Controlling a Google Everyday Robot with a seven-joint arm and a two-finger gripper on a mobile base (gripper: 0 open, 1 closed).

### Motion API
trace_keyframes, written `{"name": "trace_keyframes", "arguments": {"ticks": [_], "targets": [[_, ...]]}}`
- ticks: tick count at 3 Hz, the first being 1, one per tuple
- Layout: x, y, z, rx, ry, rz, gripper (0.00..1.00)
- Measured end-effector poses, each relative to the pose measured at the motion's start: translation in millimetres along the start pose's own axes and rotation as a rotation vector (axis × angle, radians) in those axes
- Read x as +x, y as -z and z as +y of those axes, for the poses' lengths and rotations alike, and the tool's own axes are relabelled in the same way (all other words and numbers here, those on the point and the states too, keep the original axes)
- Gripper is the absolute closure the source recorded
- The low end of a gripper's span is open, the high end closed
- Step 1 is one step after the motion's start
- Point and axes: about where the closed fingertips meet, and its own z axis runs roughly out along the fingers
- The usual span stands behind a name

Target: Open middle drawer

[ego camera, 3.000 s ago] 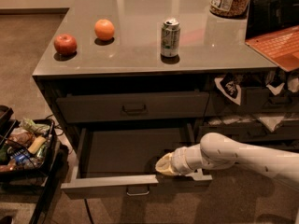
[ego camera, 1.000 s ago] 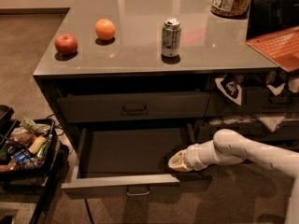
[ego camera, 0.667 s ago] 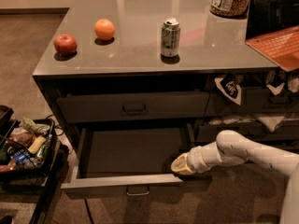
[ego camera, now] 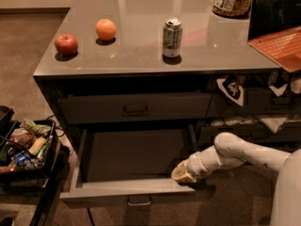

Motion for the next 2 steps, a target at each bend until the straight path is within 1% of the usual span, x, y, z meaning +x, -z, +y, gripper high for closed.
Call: {"name": "trace_keyframes", "arguments": {"ticks": [1,2], "targets": [[-8.8,-9.2,28.7,-0.072,0.002,0.000,1.00],[-27.0,-13.0,65.1,-0.105,0.015,-0.020,1.00]]}}
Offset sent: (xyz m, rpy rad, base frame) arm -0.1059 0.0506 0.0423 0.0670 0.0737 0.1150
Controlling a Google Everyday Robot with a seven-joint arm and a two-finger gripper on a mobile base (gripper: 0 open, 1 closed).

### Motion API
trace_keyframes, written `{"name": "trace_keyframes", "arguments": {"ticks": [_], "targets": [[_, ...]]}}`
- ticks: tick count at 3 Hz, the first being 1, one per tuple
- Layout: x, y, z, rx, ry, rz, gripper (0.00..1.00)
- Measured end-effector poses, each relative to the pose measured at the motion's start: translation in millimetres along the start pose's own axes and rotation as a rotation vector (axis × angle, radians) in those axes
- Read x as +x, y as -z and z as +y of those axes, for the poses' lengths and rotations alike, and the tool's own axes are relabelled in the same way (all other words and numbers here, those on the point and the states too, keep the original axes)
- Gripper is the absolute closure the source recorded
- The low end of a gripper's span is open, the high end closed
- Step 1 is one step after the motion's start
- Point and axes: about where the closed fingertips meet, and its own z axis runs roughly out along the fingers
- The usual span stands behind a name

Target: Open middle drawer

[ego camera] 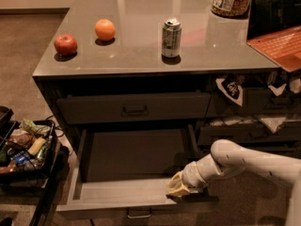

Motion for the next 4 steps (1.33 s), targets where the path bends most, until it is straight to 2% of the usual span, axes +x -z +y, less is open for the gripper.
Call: {"name": "trace_keyframes", "arguments": {"ticks": [1,2,3,4], "targets": [[-24.6,-21.2,59.1,-0.043,0.005,-0.057,1.00],[-24.7,-21.2,59.1,-0.043,0.005,-0.057,1.00],[-32.4,-14.0,42.8,-0.013,0.042,-0.053,1.00],[-46.1,14.8,23.7,0.057,0.075,-0.025,1.00]]}}
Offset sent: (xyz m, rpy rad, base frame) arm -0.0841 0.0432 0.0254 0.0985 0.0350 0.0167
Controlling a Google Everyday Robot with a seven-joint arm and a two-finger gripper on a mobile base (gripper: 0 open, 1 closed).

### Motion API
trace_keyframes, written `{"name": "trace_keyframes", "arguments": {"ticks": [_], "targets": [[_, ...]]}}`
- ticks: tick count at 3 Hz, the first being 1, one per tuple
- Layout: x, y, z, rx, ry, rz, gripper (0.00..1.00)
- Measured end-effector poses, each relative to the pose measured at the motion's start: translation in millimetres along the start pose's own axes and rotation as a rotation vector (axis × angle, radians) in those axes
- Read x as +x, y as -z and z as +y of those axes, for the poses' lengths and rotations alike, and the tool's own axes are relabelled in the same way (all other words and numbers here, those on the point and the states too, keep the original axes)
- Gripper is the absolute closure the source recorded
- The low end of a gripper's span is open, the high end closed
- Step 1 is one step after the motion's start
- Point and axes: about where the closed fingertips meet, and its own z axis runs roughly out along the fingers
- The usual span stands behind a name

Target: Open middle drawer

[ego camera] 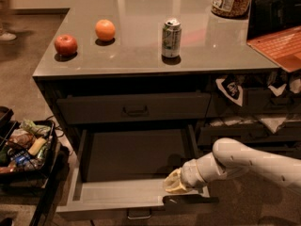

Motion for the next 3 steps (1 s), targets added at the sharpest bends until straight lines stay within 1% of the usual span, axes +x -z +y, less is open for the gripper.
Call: {"name": "trace_keyframes", "arguments": {"ticks": [1,2,3], "targets": [[-17.6,46.2,-6.6,0.124,0.030,0.020,1.00],[-35.5,89.7,6.4,0.302,0.078,0.011,1.00],[-36.7,112.2,14.2,0.495,0.125,-0.018,1.00]]}}
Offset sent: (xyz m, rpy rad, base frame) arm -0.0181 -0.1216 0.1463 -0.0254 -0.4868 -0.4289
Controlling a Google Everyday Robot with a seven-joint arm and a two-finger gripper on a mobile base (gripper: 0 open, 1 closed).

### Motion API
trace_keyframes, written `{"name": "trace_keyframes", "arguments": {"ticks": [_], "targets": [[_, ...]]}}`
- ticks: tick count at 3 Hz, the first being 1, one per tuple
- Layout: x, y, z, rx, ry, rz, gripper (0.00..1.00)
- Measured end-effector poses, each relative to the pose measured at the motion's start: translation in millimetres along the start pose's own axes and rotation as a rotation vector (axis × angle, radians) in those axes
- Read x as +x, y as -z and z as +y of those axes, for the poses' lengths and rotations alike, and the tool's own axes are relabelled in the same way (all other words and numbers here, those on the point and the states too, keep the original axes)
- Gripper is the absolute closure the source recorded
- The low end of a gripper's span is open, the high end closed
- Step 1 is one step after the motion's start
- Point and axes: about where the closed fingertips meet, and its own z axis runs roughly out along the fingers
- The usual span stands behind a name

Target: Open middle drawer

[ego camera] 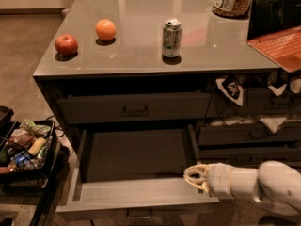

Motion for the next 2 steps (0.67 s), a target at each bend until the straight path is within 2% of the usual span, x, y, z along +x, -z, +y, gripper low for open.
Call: {"name": "trace_keyframes", "arguments": {"ticks": [1,2], "targets": [[14.5,26.1,-4.1,0.079,-0.006,0.023,1.00],[14.6,26.1,-3.7,0.077,-0.008,0.022,0.81]]}}
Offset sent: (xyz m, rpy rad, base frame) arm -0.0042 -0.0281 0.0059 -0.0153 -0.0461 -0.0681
